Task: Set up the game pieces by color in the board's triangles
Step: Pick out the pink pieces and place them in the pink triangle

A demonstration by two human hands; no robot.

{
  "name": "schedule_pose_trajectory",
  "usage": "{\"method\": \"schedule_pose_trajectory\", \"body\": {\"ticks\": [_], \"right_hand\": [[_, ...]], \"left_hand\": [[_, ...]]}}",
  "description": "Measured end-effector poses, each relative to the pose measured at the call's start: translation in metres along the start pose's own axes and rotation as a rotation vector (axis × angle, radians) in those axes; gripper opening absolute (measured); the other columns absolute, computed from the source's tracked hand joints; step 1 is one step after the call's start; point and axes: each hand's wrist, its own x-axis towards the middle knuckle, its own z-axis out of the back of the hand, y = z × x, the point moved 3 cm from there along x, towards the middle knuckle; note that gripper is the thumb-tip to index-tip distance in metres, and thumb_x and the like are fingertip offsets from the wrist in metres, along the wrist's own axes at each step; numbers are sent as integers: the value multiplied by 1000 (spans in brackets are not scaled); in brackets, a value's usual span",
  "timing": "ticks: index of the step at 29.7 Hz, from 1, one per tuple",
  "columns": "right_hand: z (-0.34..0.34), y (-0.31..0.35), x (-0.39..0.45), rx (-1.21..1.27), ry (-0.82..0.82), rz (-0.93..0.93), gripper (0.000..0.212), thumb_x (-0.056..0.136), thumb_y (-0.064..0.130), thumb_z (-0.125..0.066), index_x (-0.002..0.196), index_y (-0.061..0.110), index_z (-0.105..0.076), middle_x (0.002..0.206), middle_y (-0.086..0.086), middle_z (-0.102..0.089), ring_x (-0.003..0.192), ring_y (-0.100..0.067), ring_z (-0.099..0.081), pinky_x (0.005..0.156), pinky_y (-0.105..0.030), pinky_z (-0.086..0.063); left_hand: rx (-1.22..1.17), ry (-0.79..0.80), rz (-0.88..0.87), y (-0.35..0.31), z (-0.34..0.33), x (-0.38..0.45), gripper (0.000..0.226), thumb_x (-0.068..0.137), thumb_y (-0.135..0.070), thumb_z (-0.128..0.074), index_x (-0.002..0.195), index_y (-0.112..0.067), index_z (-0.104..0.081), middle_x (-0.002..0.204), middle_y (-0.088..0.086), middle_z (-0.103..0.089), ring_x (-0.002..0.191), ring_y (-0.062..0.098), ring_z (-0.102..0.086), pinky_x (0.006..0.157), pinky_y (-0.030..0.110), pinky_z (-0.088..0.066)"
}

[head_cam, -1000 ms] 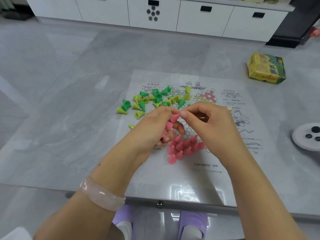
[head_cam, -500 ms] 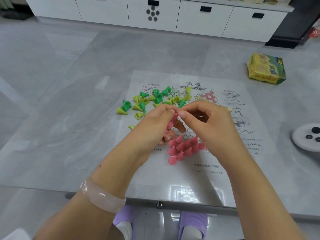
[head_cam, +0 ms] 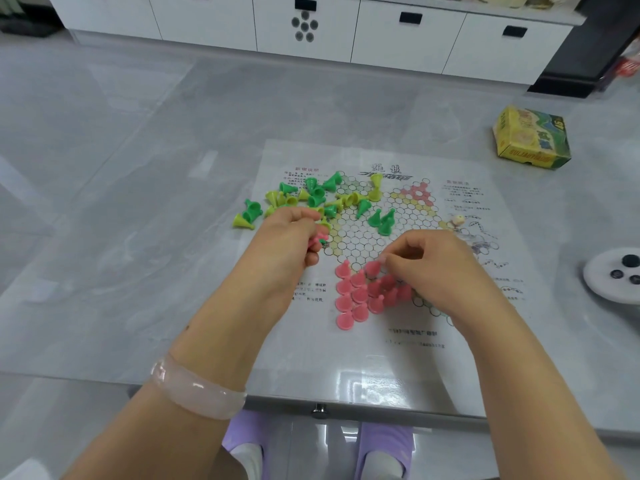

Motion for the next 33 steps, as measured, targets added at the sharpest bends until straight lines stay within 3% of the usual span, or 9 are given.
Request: {"method": "schedule_pose_trajectory", "body": {"ticks": [6, 22, 25, 28, 30, 33], "right_hand": [[-2, 0, 1, -41, 3, 26, 16, 82, 10, -62, 69, 16, -67, 61, 0, -69, 40, 0, -56, 39, -9, -40], [-5, -2, 2, -84, 23, 49, 13, 82, 12, -61, 72, 18, -68, 63, 1, -70, 48, -6, -62, 37, -11, -36], [-5, -2, 2, -83, 24, 72, 9, 82, 16, -62, 77, 21, -67, 69, 4, -69, 57, -8, -63, 46, -15, -39], [1, 3, 1, -24, -84, 169, 7, 84, 19, -62, 83, 24, -66, 79, 13, -65, 74, -1, -60, 62, -12, -42], [5, 11, -3, 54, -159, 263, 9, 85, 18, -60, 83, 25, -67, 83, 17, -65, 78, 3, -60, 69, -8, -44], [3, 24, -9, 168, -134, 369, 14, 85, 18, -61, 80, 29, -67, 85, 17, -67, 82, 4, -60, 71, -5, -45]], "left_hand": [[33, -4, -30, 0, 3, 0, 20, 88, 3, -46, 85, -15, -55, 79, 7, -56, 56, 9, -40, 49, 18, -35], [28, 6, -48, -3, 4, -3, 16, 88, 1, -49, 88, -14, -56, 77, 3, -59, 56, 8, -40, 48, 17, -35], [30, 31, -52, -4, 3, -5, 13, 90, -3, -50, 85, -14, -56, 77, 2, -62, 52, 6, -40, 46, 15, -35], [68, 88, -57, -4, 1, -8, 10, 92, -15, -52, 84, -14, -58, 72, -3, -66, 46, 4, -37, 43, 13, -33], [115, 134, -68, -4, -2, -10, 16, 92, -24, -52, 86, -11, -60, 69, -5, -69, 43, 4, -34, 40, 12, -31], [173, 171, -86, -3, -5, -12, 26, 92, -34, -51, 86, -11, -63, 63, -5, -69, 41, 5, -33, 37, 11, -29]]}}
